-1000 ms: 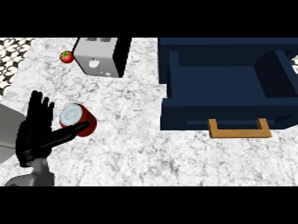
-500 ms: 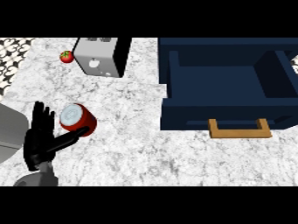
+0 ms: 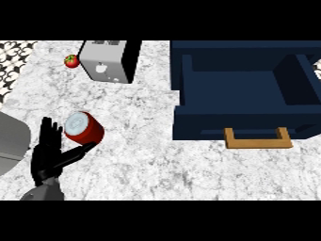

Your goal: Pick up the can, place it into the drawer and close the drawer

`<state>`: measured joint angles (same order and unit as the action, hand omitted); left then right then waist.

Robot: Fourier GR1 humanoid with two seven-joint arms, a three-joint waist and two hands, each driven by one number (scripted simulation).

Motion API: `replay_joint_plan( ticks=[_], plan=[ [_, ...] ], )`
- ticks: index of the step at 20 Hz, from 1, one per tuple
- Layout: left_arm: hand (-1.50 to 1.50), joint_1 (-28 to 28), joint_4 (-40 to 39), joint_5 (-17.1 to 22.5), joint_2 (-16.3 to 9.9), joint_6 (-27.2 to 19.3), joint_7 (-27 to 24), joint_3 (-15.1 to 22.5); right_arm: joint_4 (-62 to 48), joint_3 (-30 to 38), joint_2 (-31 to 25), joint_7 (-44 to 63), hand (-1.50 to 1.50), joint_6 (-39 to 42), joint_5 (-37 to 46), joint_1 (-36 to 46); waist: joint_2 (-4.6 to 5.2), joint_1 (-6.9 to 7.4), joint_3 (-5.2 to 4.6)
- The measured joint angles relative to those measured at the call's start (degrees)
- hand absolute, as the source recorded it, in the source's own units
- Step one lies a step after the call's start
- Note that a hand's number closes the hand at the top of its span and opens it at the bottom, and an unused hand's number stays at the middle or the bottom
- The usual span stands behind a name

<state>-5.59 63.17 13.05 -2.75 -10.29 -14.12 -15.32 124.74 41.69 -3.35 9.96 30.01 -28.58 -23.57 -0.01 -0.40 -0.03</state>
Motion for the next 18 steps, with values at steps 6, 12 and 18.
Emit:
replay_joint_plan(
  ticks=[6,12,18],
  plan=[
    [-1.5,-2.36,-7.89,1.86,-0.72,2.59,-3.86,-1.15,-0.48,1.15,-0.23,1.28,-1.5,0.66,-0.43,1.51,0.02,0.02,0.02],
    [-1.5,-7.93,-18.65,3.79,-1.45,4.94,-9.17,-3.11,1.31,1.68,0.83,2.74,-1.5,1.14,-1.52,0.98,0.05,-0.13,0.0],
    [1.5,-11.33,-24.4,6.42,-1.74,6.76,-12.29,-4.66,1.62,3.48,0.83,3.83,-1.5,2.38,-3.24,0.75,0.04,-0.15,0.0]
  ],
)
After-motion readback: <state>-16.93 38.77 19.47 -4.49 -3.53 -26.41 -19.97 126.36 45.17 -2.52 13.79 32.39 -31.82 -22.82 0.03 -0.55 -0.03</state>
